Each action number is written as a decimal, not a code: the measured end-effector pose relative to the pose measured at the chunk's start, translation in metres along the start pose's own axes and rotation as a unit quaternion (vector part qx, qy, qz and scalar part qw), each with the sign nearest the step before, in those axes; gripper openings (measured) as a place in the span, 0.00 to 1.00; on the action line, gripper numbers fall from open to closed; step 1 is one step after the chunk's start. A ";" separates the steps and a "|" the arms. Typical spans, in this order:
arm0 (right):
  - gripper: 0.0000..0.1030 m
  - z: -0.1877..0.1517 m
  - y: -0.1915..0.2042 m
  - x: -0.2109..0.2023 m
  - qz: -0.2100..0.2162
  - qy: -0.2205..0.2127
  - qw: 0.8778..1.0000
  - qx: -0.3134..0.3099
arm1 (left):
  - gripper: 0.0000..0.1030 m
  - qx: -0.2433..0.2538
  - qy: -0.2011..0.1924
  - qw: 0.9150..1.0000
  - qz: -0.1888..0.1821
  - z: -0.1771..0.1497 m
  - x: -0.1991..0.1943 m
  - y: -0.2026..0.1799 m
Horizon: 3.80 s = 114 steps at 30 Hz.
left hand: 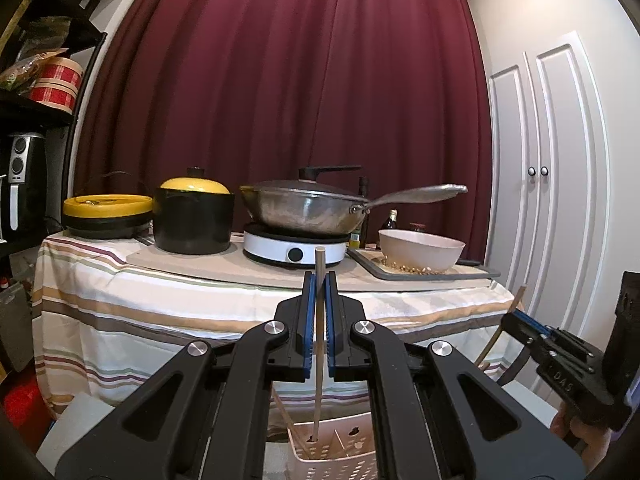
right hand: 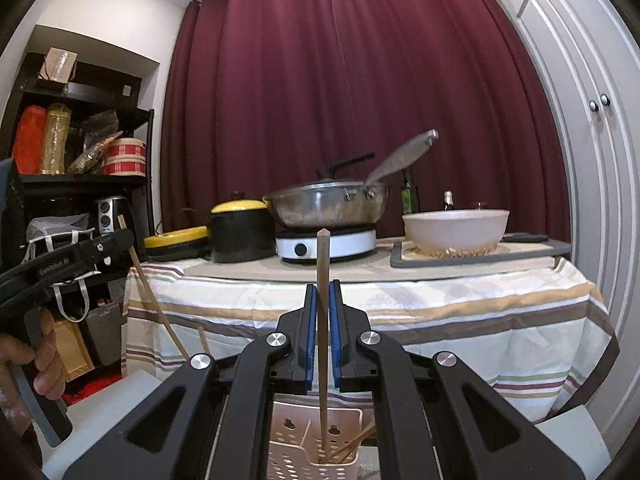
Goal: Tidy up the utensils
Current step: 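Lift both chopsticks upright and carry them over the pink caddy, then open both tools to drop the chopsticks into the caddy, then move both open tools back toward the remaining chopsticks, then close the left tool on a chopstick while the right tool grasps another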
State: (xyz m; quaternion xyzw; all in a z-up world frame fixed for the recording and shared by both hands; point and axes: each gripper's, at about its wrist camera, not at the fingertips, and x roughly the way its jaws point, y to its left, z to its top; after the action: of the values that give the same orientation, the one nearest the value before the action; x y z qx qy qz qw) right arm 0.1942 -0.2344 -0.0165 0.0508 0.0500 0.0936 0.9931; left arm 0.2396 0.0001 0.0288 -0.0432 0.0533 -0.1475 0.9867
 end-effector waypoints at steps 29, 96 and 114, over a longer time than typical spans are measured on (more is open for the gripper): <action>0.59 -0.062 0.004 -0.031 -0.021 0.082 0.996 0.012 | 0.76 0.009 0.069 0.997 0.026 -0.084 -0.026 0.009; 0.10 -0.250 0.034 -0.148 -0.025 0.253 0.967 0.018 | 0.44 0.015 0.275 0.961 0.026 -0.304 -0.145 -0.061; 0.10 -0.252 0.037 -0.146 -0.020 0.250 0.968 0.012 | 0.06 0.028 0.271 0.962 0.019 -0.310 -0.140 -0.069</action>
State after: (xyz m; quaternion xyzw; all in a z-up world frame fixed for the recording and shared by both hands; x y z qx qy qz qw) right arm 0.0175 -0.2028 -0.2484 0.0371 0.2985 0.0827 0.9501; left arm 0.0501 -0.0453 -0.2579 0.0266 0.3153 -0.1366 0.9387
